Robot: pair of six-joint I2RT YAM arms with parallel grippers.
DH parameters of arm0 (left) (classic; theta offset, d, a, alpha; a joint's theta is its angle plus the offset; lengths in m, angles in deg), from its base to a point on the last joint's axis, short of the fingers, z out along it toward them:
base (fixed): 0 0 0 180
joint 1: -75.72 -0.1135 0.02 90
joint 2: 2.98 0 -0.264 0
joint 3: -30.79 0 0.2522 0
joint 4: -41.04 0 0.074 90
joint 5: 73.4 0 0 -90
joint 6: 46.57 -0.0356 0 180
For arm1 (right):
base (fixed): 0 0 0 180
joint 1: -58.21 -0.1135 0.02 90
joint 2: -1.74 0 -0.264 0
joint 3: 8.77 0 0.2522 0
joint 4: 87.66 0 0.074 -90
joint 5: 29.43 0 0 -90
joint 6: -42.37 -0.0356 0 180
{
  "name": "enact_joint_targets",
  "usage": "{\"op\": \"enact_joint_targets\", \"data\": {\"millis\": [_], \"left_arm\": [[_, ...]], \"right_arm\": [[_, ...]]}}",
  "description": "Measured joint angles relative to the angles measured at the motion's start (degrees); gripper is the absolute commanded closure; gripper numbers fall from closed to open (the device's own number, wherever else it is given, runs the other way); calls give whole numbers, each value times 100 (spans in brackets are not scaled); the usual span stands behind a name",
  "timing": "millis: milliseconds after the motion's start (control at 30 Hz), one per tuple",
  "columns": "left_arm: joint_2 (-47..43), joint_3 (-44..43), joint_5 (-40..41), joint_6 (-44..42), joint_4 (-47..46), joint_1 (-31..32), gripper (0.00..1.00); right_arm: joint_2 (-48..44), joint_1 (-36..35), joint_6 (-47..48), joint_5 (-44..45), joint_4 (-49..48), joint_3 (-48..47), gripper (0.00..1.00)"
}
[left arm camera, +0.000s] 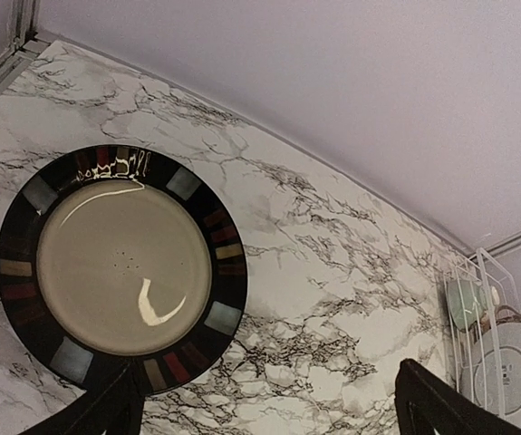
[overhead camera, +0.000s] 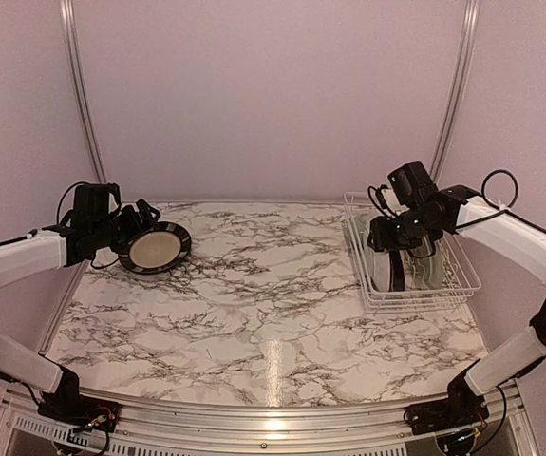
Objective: Unload the mixed dishes from the dish rack
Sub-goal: Grab the plate from the dish rack.
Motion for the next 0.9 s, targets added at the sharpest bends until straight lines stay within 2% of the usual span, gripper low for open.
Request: {"op": "enact_joint_targets", "data": {"millis": [233, 433, 533, 733, 900], "left_arm": [[133, 7, -2, 9, -2, 190, 1], [136, 7, -9, 15, -2, 306, 1], [136, 7, -11, 15, -2, 339, 1], [136, 7, -24, 15, -2, 356, 1], [136, 7, -55, 13, -2, 393, 1]], "right_arm": [[48, 0, -105, 11, -118, 72, 55], [170, 0, -129, -9, -286, 127, 69], [181, 0, -140, -17, -326, 136, 81], [168, 0, -151, -111, -350, 136, 97], [168, 11, -103, -328, -385, 136, 100]]}}
